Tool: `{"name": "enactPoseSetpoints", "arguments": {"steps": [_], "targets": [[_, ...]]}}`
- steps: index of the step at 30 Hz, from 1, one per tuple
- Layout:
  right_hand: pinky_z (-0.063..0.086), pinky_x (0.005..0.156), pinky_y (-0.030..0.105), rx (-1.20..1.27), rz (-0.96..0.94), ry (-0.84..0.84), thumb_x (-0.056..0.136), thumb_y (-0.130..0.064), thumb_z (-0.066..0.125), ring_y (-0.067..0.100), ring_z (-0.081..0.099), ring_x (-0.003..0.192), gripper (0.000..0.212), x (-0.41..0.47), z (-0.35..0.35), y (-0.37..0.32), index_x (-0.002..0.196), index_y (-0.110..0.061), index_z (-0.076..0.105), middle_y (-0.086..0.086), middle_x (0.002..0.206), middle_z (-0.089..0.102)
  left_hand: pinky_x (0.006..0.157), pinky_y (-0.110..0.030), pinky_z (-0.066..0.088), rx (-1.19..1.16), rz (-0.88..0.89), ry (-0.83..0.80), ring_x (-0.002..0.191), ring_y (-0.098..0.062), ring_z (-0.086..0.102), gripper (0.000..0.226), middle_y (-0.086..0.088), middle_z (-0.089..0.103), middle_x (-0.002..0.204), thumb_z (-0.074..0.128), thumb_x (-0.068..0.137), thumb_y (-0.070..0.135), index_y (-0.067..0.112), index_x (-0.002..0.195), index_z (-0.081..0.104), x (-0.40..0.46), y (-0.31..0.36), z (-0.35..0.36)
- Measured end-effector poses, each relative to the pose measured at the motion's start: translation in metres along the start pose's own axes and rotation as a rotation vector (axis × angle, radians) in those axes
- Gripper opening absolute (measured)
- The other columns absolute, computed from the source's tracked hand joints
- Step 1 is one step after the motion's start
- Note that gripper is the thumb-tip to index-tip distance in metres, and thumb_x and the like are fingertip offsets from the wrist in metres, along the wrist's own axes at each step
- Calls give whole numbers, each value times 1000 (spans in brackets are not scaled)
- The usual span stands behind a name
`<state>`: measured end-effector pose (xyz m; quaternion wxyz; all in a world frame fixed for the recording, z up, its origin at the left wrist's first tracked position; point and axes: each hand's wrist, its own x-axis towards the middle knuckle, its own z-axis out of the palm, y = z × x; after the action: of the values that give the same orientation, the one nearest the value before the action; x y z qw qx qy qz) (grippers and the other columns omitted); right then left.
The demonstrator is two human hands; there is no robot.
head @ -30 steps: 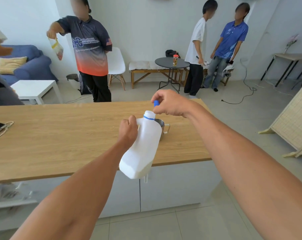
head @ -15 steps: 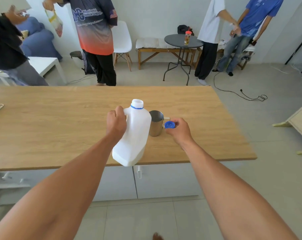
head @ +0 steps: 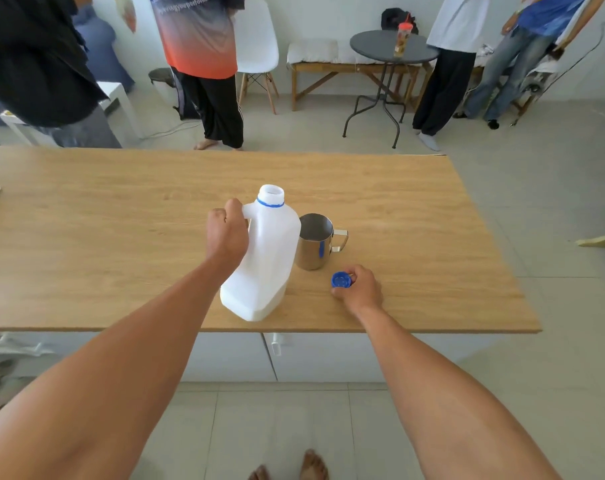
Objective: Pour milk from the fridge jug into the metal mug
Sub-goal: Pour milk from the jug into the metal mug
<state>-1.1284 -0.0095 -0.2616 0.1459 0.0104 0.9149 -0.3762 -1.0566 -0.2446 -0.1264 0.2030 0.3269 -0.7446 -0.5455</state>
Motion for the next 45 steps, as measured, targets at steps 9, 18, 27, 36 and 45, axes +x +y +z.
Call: {"name": "enactPoseSetpoints", "arguments": {"steps": [9,18,27,36,45], "targets": [[42,88,32,301,-14,12,103,-33,54,20,57,109,49,25,-31,-43,146,-10,52,2,129,59,50,-32,15,68,51,-68,51,-14,16,37,-1,22,59,36,95,23,23,62,22,9,7,-5],[55,77,50,382,-6,51,104,-32,48,21,48,72,36,44,-11,-60,72,-16,56,-3,70,52,55,-34,23,276,89,-95,59,-22,27,38,-1,30,60,36,92,37,16,61,26,20,13,-2],[57,91,61,421,14,25,103,-38,51,21,53,77,31,58,-4,-54,80,-20,61,-2,80,56,57,-35,34,591,61,-150,59,-26,44,50,-5,50,66,36,98,45,9,63,42,33,8,12],[58,90,60,432,-27,30,104,-39,53,21,59,81,28,62,-3,-53,92,-19,68,-1,82,60,66,-38,38,838,58,-181,67,-23,52,44,-8,60,81,36,97,44,9,82,58,41,15,25],[59,87,58,418,-43,24,104,-41,52,26,65,87,27,60,-3,-55,98,-20,68,-2,88,66,70,-38,39,955,77,-222,70,-26,55,40,-7,60,83,36,98,41,11,79,56,43,16,40]]}}
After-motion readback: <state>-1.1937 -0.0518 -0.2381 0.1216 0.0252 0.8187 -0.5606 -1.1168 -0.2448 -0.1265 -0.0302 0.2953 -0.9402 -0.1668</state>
